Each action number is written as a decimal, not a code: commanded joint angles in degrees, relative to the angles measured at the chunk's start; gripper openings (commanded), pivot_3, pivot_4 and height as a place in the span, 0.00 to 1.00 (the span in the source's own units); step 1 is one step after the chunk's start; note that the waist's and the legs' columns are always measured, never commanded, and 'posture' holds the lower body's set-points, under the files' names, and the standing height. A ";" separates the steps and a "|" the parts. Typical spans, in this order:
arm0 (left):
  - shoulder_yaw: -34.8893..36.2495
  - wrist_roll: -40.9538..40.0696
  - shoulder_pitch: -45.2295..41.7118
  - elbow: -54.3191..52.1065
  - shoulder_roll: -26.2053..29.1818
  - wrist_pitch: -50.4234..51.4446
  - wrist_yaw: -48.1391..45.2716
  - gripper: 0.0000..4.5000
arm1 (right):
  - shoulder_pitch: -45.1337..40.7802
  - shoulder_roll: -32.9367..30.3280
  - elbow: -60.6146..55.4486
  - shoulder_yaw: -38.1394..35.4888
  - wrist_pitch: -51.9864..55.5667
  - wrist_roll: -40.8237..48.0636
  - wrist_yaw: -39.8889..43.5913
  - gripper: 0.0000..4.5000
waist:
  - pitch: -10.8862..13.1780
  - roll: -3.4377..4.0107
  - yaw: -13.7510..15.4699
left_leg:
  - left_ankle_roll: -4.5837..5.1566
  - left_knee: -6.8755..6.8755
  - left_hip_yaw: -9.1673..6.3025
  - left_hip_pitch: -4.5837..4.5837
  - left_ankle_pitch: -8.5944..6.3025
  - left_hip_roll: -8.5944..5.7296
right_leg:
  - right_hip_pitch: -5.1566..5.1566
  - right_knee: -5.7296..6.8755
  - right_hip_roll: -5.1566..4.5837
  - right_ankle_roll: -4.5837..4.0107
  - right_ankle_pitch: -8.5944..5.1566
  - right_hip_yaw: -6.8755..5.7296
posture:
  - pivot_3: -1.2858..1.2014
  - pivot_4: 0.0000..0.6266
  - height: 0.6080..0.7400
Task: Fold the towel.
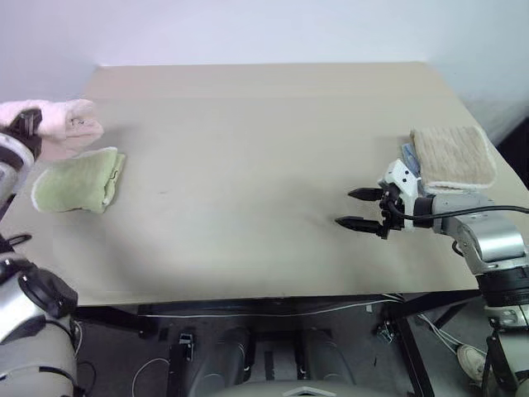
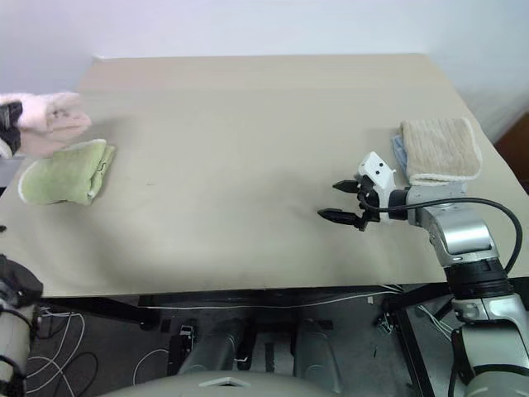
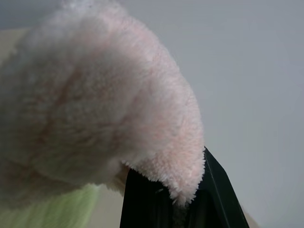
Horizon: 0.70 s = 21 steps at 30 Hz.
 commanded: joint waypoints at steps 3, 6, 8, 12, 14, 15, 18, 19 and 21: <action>4.28 -3.94 3.00 -7.52 0.14 1.89 1.28 0.01 | -2.23 0.70 2.98 0.71 -3.43 -2.27 2.09 1.00 | 0.01 -0.02 0.12 | -0.03 0.02 -0.01 -0.01 0.02 0.02 | -0.02 0.08 0.03 0.00 0.00 -0.01 | 0.52 0.24 1.00; 4.21 -4.74 4.64 -8.50 1.17 3.94 -0.80 0.01 | -2.70 1.40 4.22 0.99 -4.18 -2.97 2.42 1.00 | 0.01 -0.01 0.13 | -0.03 0.06 0.01 0.00 0.01 0.01 | -0.03 0.07 0.01 0.00 0.00 0.00 | 0.52 0.24 1.00; 3.77 -4.68 4.04 -7.48 2.10 4.22 -1.77 0.01 | -2.73 1.69 4.68 1.34 -4.77 -3.62 2.61 1.00 | 0.01 -0.01 0.28 | -0.03 0.06 0.00 0.02 0.01 0.00 | -0.03 0.08 0.01 0.00 0.00 -0.01 | 0.52 0.24 1.00; 1.00 -2.47 -0.80 -1.57 6.44 3.50 -6.00 0.01 | -2.69 1.94 4.95 1.51 -5.42 -4.63 2.77 1.00 | 0.01 -0.01 0.41 | -0.05 0.09 -0.01 0.02 0.02 0.00 | -0.06 0.14 0.03 -0.01 0.00 -0.05 | 0.52 0.24 1.00; -1.23 -0.73 -3.17 2.46 8.95 3.07 -10.14 0.01 | -2.59 2.05 4.99 1.32 -5.47 -4.79 2.69 1.00 | 0.01 -0.01 0.39 | -0.05 0.12 -0.01 0.02 0.02 0.00 | -0.05 0.14 0.03 -0.01 0.00 -0.06 | 0.52 0.24 1.00; -2.98 0.92 -4.54 5.39 10.47 2.36 -12.75 0.01 | -2.40 2.11 4.97 1.28 -5.57 -4.91 2.61 1.00 | 0.01 -0.01 0.32 | -0.05 0.12 -0.01 0.02 0.02 -0.01 | -0.05 0.14 0.03 -0.01 0.00 -0.09 | 0.52 0.24 1.00; -8.15 5.75 -8.77 13.99 14.06 0.53 -20.42 0.01 | -1.79 2.06 4.89 1.18 -5.77 -5.17 2.42 1.00 | 0.01 0.00 0.27 | -0.05 0.07 0.02 0.05 0.03 -0.02 | -0.06 0.15 0.03 -0.01 0.00 -0.10 | 0.52 0.24 1.00; -10.21 7.65 -9.96 16.36 15.05 -0.28 -23.70 0.01 | -1.57 1.93 4.74 1.12 -5.80 -5.24 2.36 1.00 | 0.01 0.00 0.23 | -0.06 0.06 0.02 0.05 0.03 -0.02 | -0.07 0.16 0.04 -0.01 0.00 -0.10 | 0.52 0.24 1.00; -13.45 11.03 -11.71 20.41 16.82 -2.35 -29.91 0.01 | -1.14 1.74 4.22 0.80 -5.56 -5.16 2.24 1.00 | 0.01 0.00 0.10 | -0.07 0.05 0.02 0.06 0.04 -0.01 | -0.08 0.17 0.04 -0.01 0.00 -0.10 | 0.52 0.24 1.00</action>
